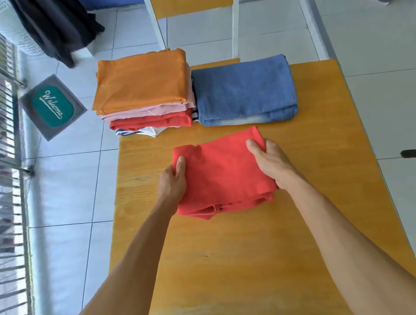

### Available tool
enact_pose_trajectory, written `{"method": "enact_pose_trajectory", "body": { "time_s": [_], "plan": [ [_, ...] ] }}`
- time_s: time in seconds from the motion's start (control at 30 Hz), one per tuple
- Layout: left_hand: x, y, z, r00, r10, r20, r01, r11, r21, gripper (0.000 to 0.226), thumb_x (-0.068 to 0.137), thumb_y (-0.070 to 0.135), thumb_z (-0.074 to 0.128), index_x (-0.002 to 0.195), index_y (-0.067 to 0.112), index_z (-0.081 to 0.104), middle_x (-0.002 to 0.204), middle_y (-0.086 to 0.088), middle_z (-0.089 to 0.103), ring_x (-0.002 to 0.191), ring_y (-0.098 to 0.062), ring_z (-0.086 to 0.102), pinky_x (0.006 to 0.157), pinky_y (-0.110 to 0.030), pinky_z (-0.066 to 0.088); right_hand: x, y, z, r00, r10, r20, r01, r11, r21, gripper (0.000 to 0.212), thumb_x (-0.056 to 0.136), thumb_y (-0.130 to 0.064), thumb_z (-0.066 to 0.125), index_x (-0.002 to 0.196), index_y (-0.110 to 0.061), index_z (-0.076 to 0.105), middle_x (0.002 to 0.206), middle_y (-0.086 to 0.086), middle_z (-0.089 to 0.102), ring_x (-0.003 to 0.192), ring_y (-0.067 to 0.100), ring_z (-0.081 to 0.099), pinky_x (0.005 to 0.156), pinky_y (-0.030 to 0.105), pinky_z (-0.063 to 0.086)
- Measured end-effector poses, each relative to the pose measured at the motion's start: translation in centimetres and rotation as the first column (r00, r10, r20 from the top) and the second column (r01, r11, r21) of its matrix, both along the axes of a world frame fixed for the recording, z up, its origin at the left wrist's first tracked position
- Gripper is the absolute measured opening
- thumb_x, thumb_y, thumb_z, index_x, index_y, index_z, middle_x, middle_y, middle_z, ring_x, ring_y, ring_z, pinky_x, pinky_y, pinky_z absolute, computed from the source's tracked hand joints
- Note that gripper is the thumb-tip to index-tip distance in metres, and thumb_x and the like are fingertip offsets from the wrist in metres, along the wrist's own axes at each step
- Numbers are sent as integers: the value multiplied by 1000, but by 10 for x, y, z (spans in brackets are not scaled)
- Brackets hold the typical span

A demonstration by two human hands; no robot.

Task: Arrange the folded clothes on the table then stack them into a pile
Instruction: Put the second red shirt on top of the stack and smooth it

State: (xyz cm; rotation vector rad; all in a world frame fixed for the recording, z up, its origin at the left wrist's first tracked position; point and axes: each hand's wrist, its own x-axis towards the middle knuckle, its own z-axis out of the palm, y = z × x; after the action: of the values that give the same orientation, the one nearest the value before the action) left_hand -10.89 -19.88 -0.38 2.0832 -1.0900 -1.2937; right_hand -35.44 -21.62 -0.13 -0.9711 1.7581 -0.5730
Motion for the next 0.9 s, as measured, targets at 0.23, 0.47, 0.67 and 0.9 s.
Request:
{"method": "enact_pose_trajectory", "body": {
  "time_s": [0.23,0.47,0.67,0.9],
  "plan": [
    [50,-54,62,1000,29,10,-27,986,-167,61,93,69,37,81,15,64,82,-3,67,79,-22,63,66,-37,51,41,-50,51,996,-32,85,44,990,-137,48,98,-55,55,102,-10,71,104,9,74,100,29,69,90,47,56],
    [131,-172,133,995,94,-17,-94,940,-327,51,85,68,55,75,19,67,77,4,68,68,-13,63,65,-28,53,102,-156,128,991,20,136,27,941,-338,59,102,-49,49,115,7,61,123,29,63,111,44,62,90,59,54],
    [175,-257,120,991,104,80,-71,939,-338,52,87,65,52,84,16,66,84,-4,63,77,-22,58,78,-39,54,157,-240,133,999,28,39,-15,949,-316,48,102,-49,46,112,-5,65,110,13,71,100,31,69,88,51,59],
    [196,-292,67,981,49,190,3,964,-265,48,92,60,48,76,15,57,73,-3,53,69,-22,49,60,-32,39,182,-274,78,993,-18,-116,-16,959,-285,31,105,-45,43,104,-19,59,87,-5,59,75,13,57,54,26,41]
  ]
}}
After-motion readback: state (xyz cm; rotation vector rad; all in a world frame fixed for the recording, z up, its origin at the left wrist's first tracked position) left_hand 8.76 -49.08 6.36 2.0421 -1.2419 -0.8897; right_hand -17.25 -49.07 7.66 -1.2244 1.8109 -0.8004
